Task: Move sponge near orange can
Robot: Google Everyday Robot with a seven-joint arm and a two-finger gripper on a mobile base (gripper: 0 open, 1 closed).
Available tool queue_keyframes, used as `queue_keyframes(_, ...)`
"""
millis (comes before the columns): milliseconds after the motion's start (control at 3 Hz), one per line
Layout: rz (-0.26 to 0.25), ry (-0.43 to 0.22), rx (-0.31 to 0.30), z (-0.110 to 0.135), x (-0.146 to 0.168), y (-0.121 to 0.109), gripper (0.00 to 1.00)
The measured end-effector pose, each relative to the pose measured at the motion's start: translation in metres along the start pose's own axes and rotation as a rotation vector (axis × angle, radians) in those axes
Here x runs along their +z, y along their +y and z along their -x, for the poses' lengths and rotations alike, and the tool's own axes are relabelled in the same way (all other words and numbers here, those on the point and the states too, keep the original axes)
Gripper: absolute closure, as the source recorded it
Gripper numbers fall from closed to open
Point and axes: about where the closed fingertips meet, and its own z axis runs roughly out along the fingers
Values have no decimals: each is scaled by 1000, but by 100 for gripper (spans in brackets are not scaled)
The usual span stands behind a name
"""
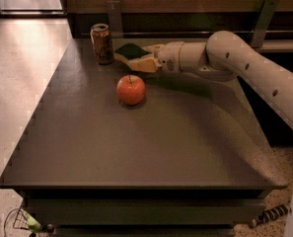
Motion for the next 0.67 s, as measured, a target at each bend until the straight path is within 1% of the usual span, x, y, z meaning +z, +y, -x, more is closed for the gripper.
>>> queue_keyframes(333, 4, 0, 0, 0, 2, 1, 5)
queue_keyframes(667, 6, 0, 0, 0, 4, 2, 0)
